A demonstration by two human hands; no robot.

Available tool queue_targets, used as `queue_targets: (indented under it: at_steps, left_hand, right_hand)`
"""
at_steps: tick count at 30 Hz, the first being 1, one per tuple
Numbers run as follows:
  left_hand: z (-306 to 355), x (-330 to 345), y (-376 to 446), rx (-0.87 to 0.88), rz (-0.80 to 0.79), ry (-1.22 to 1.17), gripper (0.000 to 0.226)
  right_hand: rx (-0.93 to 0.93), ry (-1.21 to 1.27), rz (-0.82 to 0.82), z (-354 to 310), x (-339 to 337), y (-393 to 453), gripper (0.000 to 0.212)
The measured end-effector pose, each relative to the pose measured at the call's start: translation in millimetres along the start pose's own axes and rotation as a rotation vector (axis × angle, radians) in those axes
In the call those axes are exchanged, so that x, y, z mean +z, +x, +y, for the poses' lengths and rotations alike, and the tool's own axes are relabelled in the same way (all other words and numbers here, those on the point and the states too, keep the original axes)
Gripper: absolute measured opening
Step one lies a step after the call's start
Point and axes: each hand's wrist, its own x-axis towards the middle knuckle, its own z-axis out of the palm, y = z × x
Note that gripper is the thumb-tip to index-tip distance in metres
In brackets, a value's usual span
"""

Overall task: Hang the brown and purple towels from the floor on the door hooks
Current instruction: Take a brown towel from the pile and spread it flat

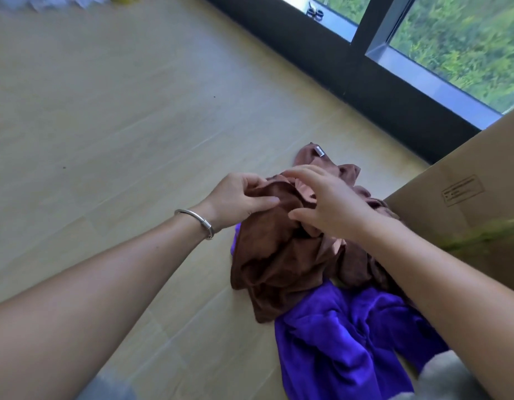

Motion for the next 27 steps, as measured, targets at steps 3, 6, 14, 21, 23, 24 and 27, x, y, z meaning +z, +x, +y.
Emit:
queue_targets:
  at_steps: [3,6,14,21,23,24,27]
  left_hand:
    - [8,-1,-9,-0.017,-0.066,0.062,0.016]
    - [11,-2,-19,-0.03,0.024,0.12,0.019]
    - [-13,-4,-33,-0.018,0.096,-0.007,0.026]
    - [-25,22,-28,0.068,0.071,0.012,0.011]
    - [-28,15,-28,0.042,0.08,0.077,0.02]
    - [-28,7,-29,0.025,0.077,0.139,0.024]
    - [-25,-26,-33,-0.031,0.084,0.318,0.036]
  right_hand:
    - [-0.071,-0.007,-0.033,-14,10,5,0.065]
    - [-0.143,-0.021,-0.012,-23,17,7,0.054]
    - [-0.209,0.201,0.149,-37,14,16,0.017]
    - [-0.166,0.386,0.412,-67,-19,17,0.002]
    - [-0.161,0.482,0.478,-75,-39,22,0.006]
    - [-0.177,0.518,0.518,-80,-52,25,0.01]
    - [-0.204,0.57,0.612,-93,-89,43,0.009]
